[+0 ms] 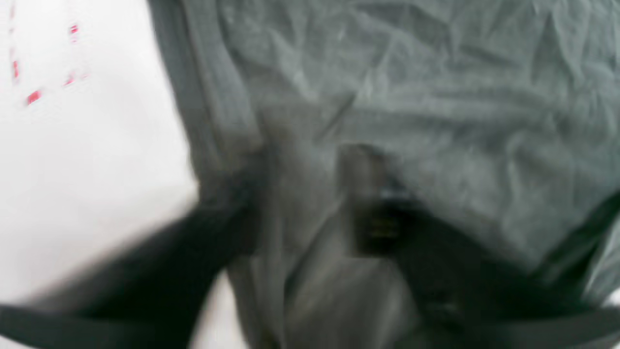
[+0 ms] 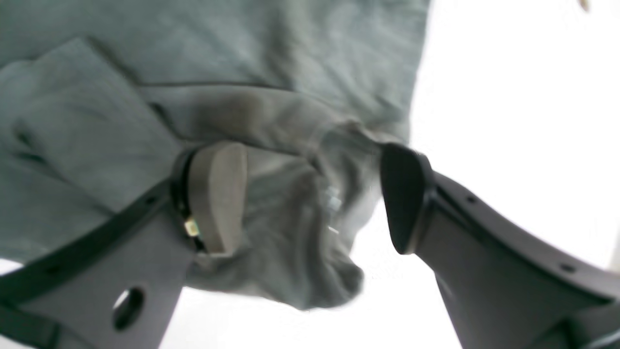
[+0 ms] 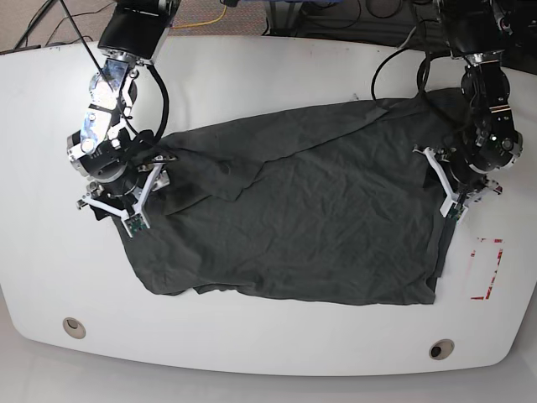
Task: Layout the t-shirt on the table in an organized manner, then fold the t-shirt properly
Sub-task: 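Grasp the shirt edge with both grippers and pull it outward, then regrip the shirt corners with both grippers at opposite ends of the edge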
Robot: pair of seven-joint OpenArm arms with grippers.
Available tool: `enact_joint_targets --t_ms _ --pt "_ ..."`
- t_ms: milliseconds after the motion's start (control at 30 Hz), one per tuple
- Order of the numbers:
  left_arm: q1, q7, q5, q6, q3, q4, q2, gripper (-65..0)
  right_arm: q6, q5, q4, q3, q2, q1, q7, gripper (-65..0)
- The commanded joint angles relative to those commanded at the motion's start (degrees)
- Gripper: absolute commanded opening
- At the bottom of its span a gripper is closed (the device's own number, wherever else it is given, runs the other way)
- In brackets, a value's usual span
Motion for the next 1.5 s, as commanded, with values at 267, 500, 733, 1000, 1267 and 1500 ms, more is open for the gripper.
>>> enact_joint_targets --t_ms 267,500,733,1000,1267,1500 --pt "3.1 0.0 -0.2 0.0 -6.2 4.5 0.0 -15.1 0.00 0.1 -2.5 9.6 0.1 -0.4 -0.2 -22.7" --pt "4.0 0.0 -0.1 -0.1 -7.2 4.3 -0.4 -15.1 0.00 0.8 -3.3 11.1 1.2 -2.9 -1.0 -22.7" --pt "4.6 -0.1 -0.1 -0.1 -7.2 4.2 -0.3 -15.1 0.00 7.0 -3.3 11.0 1.4 -5.5 -2.9 -22.7" --pt "4.6 -0.1 -0.1 -0.1 -7.2 4.2 0.0 -15.1 0.00 12.6 -3.3 10.5 1.6 -7.7 -5.0 -22.7" --pt "4.6 -0.1 -0.1 -0.1 -7.2 4.1 0.0 -15.1 0.00 13.5 -3.2 4.9 1.7 -9.7 -4.7 -22.7" --pt "5.3 -0.2 -0.1 -0.1 -7.2 4.1 0.0 -15.1 0.00 13.2 -3.3 3.3 1.7 -9.4 -2.5 -22.8"
